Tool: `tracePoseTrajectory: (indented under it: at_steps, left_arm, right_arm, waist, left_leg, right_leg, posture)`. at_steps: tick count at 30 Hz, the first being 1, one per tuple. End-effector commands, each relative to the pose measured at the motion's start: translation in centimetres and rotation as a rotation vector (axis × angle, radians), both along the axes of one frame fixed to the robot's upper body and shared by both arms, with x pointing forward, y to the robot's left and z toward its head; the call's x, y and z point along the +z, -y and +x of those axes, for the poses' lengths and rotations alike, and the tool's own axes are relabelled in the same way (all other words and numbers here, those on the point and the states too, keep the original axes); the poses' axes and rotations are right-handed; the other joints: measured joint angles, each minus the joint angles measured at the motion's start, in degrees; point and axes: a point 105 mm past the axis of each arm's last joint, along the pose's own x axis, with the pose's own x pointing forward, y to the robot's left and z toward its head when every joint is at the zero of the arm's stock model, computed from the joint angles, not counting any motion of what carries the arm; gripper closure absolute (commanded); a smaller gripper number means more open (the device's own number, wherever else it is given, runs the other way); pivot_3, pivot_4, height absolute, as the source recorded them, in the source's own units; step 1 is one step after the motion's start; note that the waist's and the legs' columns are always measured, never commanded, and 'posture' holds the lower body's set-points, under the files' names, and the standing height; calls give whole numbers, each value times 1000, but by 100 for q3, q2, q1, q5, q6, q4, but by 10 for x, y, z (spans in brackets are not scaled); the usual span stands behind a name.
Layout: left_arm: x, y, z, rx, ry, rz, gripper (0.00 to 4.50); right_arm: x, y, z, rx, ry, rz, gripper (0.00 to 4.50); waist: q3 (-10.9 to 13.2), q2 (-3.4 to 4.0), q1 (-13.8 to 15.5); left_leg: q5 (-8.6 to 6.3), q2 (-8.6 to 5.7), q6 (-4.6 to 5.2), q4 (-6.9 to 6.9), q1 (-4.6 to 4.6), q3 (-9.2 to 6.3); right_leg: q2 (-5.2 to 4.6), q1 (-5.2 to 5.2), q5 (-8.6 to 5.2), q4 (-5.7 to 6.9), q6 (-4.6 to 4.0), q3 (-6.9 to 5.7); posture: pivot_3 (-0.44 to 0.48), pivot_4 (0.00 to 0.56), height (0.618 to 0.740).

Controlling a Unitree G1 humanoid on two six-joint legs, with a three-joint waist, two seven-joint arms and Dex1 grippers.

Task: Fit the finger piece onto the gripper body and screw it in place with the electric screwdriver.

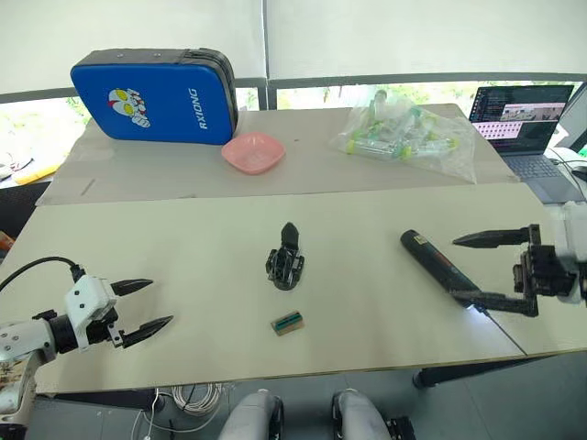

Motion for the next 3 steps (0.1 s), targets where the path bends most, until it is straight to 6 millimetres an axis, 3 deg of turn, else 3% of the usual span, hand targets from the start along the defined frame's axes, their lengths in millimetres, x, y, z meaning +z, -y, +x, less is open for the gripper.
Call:
tracePoseTrajectory:
  at_steps: [1,3]
  left_arm:
    - [10,-6,2,21,65,23,0]
    - [11,-6,3,23,78,11,0]
  right_arm:
    - [6,1,-3,4,105,-22,8]
    - [5,0,-2,-4,118,-13,8]
  waist:
    - [0,-2,8]
    - [0,-2,8]
  left_leg:
    - [0,-2,0,0,0,0]
    - [0,-3,0,2,0,1]
  right_leg:
    - [-2,0,1,-2,1,-1]
    - [-3,0,2,-2,1,-2]
  posture:
    - [0,150,740]
    - [0,150,740]
